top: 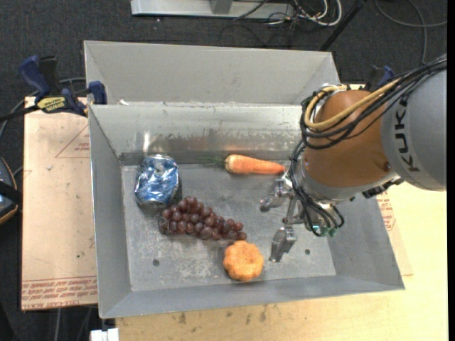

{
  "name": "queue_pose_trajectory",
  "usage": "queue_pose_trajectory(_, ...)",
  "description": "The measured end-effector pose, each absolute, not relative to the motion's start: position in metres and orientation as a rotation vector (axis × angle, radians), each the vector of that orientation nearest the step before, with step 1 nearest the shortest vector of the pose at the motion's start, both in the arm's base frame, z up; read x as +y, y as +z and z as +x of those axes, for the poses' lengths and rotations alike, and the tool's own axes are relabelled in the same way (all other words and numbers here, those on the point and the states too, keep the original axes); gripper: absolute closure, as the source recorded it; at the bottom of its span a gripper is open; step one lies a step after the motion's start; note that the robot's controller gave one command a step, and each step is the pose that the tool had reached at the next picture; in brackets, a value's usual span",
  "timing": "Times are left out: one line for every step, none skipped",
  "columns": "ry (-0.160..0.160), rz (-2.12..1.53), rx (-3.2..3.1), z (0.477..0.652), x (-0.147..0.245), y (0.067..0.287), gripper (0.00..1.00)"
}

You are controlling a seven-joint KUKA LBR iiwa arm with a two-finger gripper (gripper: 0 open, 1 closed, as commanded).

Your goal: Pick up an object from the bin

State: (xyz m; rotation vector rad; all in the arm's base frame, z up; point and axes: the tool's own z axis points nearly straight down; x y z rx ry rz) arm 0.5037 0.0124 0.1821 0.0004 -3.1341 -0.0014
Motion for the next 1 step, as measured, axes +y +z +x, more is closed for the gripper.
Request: queue_pose_trajectory(-0.002,-0.001,-3.141,0.5055,0.0124,0.1857,0.0)
